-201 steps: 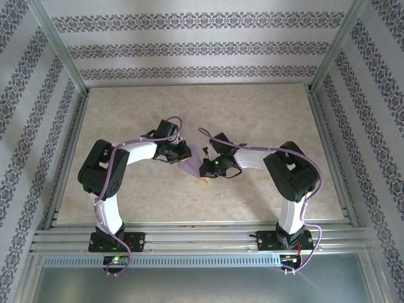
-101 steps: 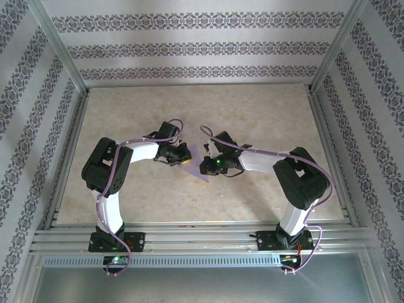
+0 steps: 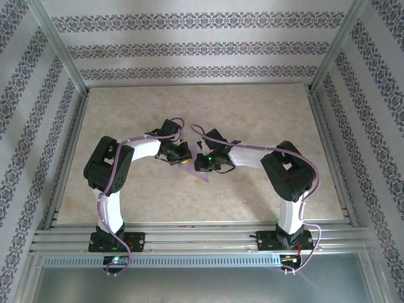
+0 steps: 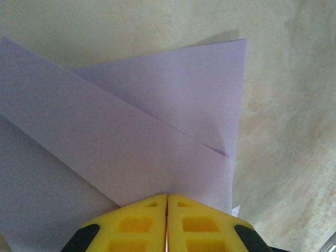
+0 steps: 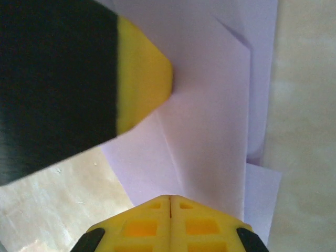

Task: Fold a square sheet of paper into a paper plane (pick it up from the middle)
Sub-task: Fourth fold the wing at the center of the table, then pick up the paper from the center of the table.

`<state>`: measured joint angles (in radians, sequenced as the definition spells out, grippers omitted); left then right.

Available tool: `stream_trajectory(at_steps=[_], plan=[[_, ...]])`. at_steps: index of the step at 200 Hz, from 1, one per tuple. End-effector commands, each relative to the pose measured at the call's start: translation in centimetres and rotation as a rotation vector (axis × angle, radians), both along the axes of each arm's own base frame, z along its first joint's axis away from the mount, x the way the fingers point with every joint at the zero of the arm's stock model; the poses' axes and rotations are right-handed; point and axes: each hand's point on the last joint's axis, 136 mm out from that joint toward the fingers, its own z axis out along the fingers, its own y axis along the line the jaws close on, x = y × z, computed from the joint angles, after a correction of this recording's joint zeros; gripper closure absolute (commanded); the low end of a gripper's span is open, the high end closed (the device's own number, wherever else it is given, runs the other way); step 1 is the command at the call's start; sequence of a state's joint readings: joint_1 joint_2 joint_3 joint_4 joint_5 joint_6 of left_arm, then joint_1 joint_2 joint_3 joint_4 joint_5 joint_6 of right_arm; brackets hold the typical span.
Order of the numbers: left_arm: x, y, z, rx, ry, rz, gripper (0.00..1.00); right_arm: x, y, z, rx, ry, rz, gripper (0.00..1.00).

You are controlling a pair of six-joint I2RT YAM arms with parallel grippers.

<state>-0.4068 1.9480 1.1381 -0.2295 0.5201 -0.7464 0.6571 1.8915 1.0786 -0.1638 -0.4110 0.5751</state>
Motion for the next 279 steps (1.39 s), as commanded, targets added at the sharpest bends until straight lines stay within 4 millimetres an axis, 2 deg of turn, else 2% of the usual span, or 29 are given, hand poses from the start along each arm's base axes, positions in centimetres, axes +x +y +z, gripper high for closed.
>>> stream_trajectory(at_steps=[1,66,134,165,183,197,221,244,262,279], plan=[[-3.3,3.5,-5.4,0.224,0.159,0.036,0.91,-0.8,-0.4,-0.8,-0.038,0.03,0.022,1.0],[-4.0,4.6,-6.4,0.294,0.202,0.043,0.91,-3.9,-3.6,-2.9,-0.101,0.106,0.005,1.0],[-4.2,4.9,-6.7,0.309,0.21,0.034,0.92,-7.2,-5.6,-2.4,-0.07,0.142,-0.016,1.0],[-3.7,4.4,-6.0,0.286,0.187,0.026,0.92,-8.2,-6.7,-1.7,-0.064,0.133,-0.035,1.0],[-2.7,3.5,-4.7,0.245,0.148,0.01,0.92,-7.4,-6.9,-0.3,-0.046,0.072,-0.043,1.0],[-1.5,2.1,-2.8,0.183,0.099,-0.007,0.91,-6.2,-6.7,1.2,-0.022,-0.002,-0.057,0.98],[1.1,-0.7,2.5,0.033,-0.024,-0.025,0.86,-4.3,-6.8,2.9,-0.003,-0.098,-0.099,0.92],[1.9,-1.1,6.3,-0.033,-0.114,0.009,0.76,-2.8,-7.2,3.7,0.014,-0.141,-0.163,0.78],[1.3,-0.3,7.1,-0.043,-0.139,0.058,0.67,-1.8,-7.2,4.1,0.047,-0.149,-0.203,0.71],[0.3,0.4,6.8,-0.057,-0.143,0.106,0.58,-1.0,-7.0,4.0,0.065,-0.143,-0.219,0.69]])
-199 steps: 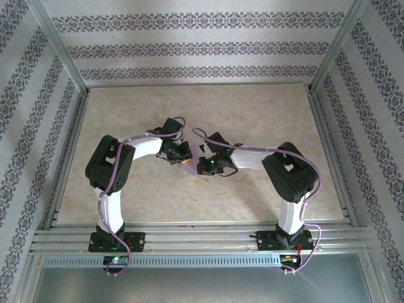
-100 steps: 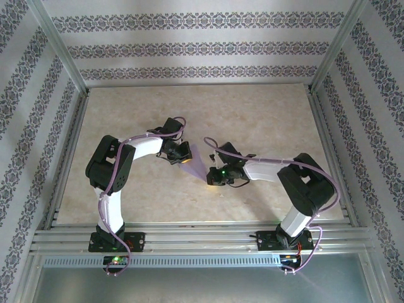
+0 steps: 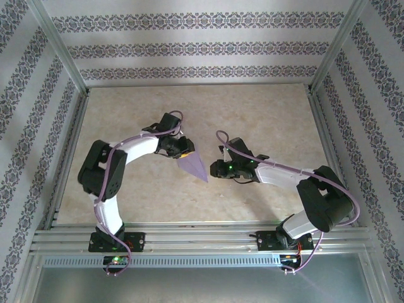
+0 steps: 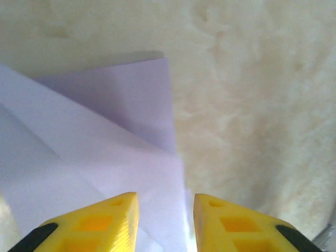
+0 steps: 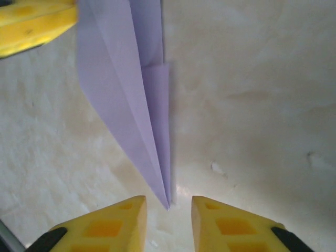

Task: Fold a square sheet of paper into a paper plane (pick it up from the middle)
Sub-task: Pick up the paper from the center of the table.

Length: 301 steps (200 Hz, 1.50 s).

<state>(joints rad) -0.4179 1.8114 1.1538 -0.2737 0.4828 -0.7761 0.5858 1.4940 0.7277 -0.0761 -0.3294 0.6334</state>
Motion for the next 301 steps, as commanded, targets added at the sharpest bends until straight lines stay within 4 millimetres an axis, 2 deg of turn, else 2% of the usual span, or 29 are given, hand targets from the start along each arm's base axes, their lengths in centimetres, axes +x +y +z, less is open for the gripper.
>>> stream_trajectory(at_steps=[1,12,41,79,119,143,178,207,248,280,301], plan=[[-0.3,0.6,1.3,-0.042,-0.047,0.076,0.58,1.8,0.1,0.5,0.033,-0.03,-0.057,0.69],[-0.8,1.0,0.8,-0.056,-0.039,0.099,0.52,2.2,0.4,0.5,0.044,-0.027,-0.053,0.68],[-1.3,0.9,-0.2,-0.103,-0.01,0.115,0.47,3.4,2.2,0.6,0.065,-0.04,0.018,0.66],[-1.1,1.6,-1.4,-0.119,0.016,0.162,0.47,5.3,5.2,0.5,0.091,-0.037,0.124,0.67],[-1.7,2.5,-2.9,-0.123,0.051,0.193,0.47,6.3,6.8,-1.1,0.09,-0.007,0.168,0.69],[-2.1,2.6,-3.6,-0.111,0.078,0.194,0.52,6.8,7.9,-1.1,0.118,-0.007,0.202,0.73],[-2.6,3.2,-5.0,-0.075,0.119,0.205,0.62,7.3,8.2,-1.7,0.122,0.001,0.212,0.79],[-3.0,3.5,-5.6,-0.052,0.135,0.204,0.69,7.7,7.8,-2.3,0.105,0.007,0.203,0.79],[-3.3,3.7,-6.3,-0.032,0.151,0.199,0.72,7.7,8.1,-2.6,0.113,0.011,0.21,0.79],[-3.2,3.8,-6.0,-0.03,0.141,0.192,0.73,8.0,8.5,-2.2,0.142,0.005,0.213,0.93],[-2.7,4.3,-4.7,-0.049,0.1,0.194,0.73,8.4,8.2,-0.8,0.181,-0.033,0.199,1.0]])
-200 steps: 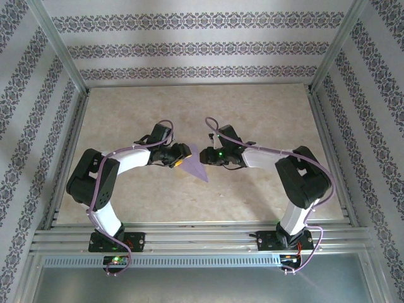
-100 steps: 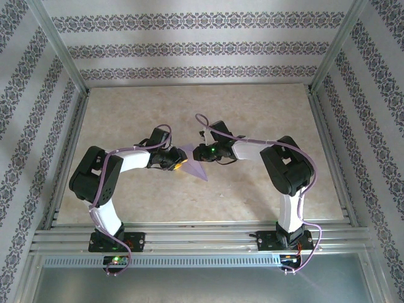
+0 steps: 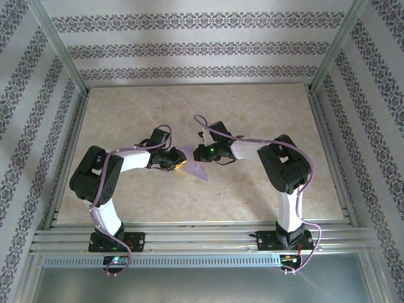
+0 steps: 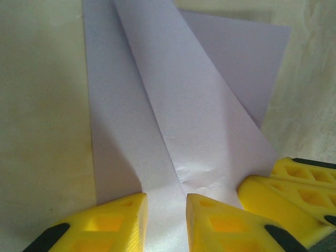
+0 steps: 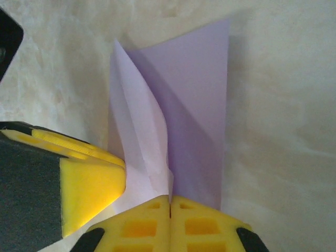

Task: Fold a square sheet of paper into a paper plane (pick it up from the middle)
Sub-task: Pick up the paper from the center of the table, then turn over the paper at the center of the table.

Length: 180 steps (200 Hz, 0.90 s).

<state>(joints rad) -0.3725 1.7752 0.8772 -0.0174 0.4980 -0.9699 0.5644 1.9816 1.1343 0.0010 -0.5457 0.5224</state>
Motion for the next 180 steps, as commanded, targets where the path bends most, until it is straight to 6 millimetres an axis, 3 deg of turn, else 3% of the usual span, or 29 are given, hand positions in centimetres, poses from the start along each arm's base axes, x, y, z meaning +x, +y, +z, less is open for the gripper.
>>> stream_trajectory(at_steps=[1,37,60,86,109,127,155,180], plan=[[-0.1,1.5,0.1,0.024,0.001,0.007,0.73,0.8,0.4,1.9,0.071,-0.054,0.006,1.0],[1.4,1.7,5.8,-0.086,-0.19,0.005,0.68,1.0,0.0,6.2,0.204,-0.098,-0.016,1.0],[1.9,0.8,10.1,-0.189,-0.328,-0.023,0.6,0.8,-0.1,8.9,0.292,-0.107,-0.034,1.0],[1.8,-0.4,13.6,-0.31,-0.432,-0.052,0.52,1.0,-0.3,11.5,0.38,-0.108,-0.064,1.0],[1.6,-1.2,15.5,-0.423,-0.5,-0.076,0.43,1.1,-0.5,13.6,0.45,-0.11,-0.084,1.0],[1.6,-1.8,16.1,-0.486,-0.51,-0.088,0.42,1.2,-0.7,15.2,0.501,-0.113,-0.096,1.0],[1.6,-2.6,18.0,-0.582,-0.573,-0.109,0.44,1.4,-1.0,16.7,0.551,-0.112,-0.108,0.99],[1.7,-3.0,18.2,-0.599,-0.589,-0.119,0.48,1.5,-1.1,17.3,0.596,-0.091,-0.115,1.0]])
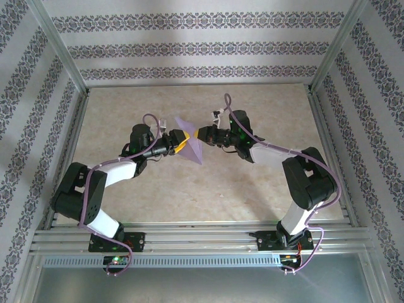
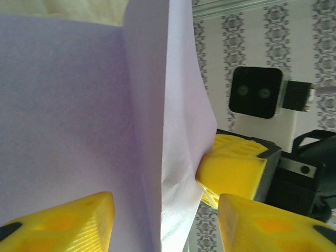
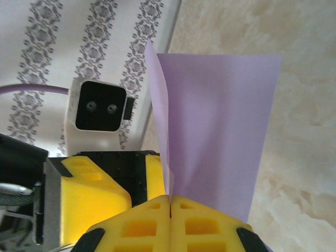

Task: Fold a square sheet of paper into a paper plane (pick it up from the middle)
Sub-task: Turn over the paper at the center of the table.

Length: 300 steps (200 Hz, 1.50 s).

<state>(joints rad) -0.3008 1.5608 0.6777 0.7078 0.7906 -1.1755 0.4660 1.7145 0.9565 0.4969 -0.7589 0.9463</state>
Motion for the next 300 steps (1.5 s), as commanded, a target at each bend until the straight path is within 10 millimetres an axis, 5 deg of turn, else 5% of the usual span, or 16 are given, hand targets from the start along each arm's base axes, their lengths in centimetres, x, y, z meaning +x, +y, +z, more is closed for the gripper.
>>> stream_trajectory(at_steps=[1,125,300], plan=[[-0.2,-1.0,3.2,-0.088,-0.117,-0.046,0.49,-0.1,-0.1,2.5,0.093,-0.016,0.014,1.0],[-0.6,-2.4,4.3,-0.093,-0.191,-0.102,0.73,0.8,-0.2,2.3,0.187,0.058,0.008,0.99],[-0.4,-1.8,3.7,-0.038,-0.191,-0.064,0.87,0.9,-0.4,0.9,0.184,0.124,-0.005,0.9]])
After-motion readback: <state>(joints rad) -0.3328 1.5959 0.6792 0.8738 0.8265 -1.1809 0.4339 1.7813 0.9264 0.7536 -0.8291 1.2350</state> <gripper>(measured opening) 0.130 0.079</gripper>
